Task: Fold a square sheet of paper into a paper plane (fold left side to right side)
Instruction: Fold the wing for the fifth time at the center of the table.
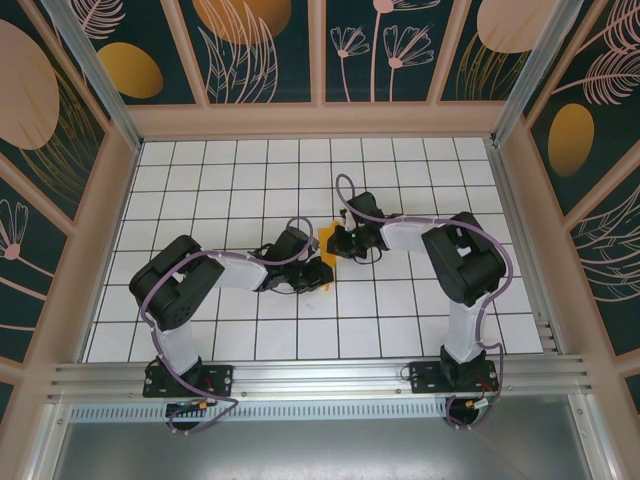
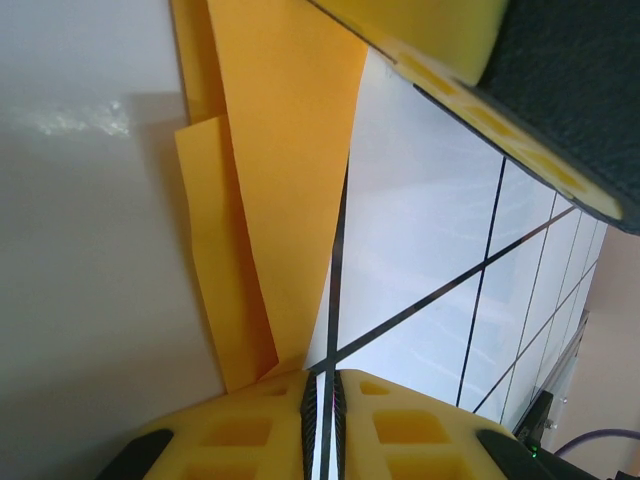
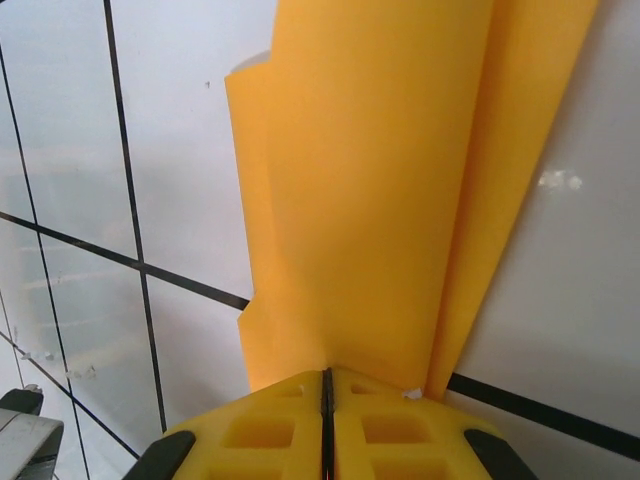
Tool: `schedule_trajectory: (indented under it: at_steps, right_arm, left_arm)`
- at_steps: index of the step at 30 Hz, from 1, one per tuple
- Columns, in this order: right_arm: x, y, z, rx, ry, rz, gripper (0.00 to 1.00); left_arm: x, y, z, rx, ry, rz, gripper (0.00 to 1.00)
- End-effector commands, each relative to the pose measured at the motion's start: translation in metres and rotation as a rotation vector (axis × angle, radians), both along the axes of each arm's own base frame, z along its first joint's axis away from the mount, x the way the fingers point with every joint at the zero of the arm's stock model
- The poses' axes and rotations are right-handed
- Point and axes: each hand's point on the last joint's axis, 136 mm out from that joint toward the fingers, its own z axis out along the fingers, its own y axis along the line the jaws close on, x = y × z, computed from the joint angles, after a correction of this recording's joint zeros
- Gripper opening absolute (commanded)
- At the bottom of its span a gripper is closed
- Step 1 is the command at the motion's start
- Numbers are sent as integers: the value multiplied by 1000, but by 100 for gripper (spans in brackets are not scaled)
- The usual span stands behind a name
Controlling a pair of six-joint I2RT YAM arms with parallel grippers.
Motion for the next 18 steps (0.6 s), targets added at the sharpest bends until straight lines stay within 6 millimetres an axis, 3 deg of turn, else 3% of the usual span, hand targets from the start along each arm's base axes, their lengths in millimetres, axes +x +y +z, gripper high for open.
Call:
schedule_trajectory:
  at_steps: [1, 13, 14, 18]
  right_arm:
    - [12, -9, -14, -95, -35, -6, 12]
    - [32, -8, -10, -124, -90, 1, 12]
    - [43, -19, -9, -125, -93, -29, 12]
    - [55, -26, -6, -128, -108, -43, 12]
  left_arm:
    - [-26, 21, -48, 161, 100, -14, 18]
    - [-29, 24, -54, 179, 113, -15, 17]
    - [-29, 24, -54, 178, 113, -16, 17]
    - [-29, 24, -54, 179, 115, -14, 16]
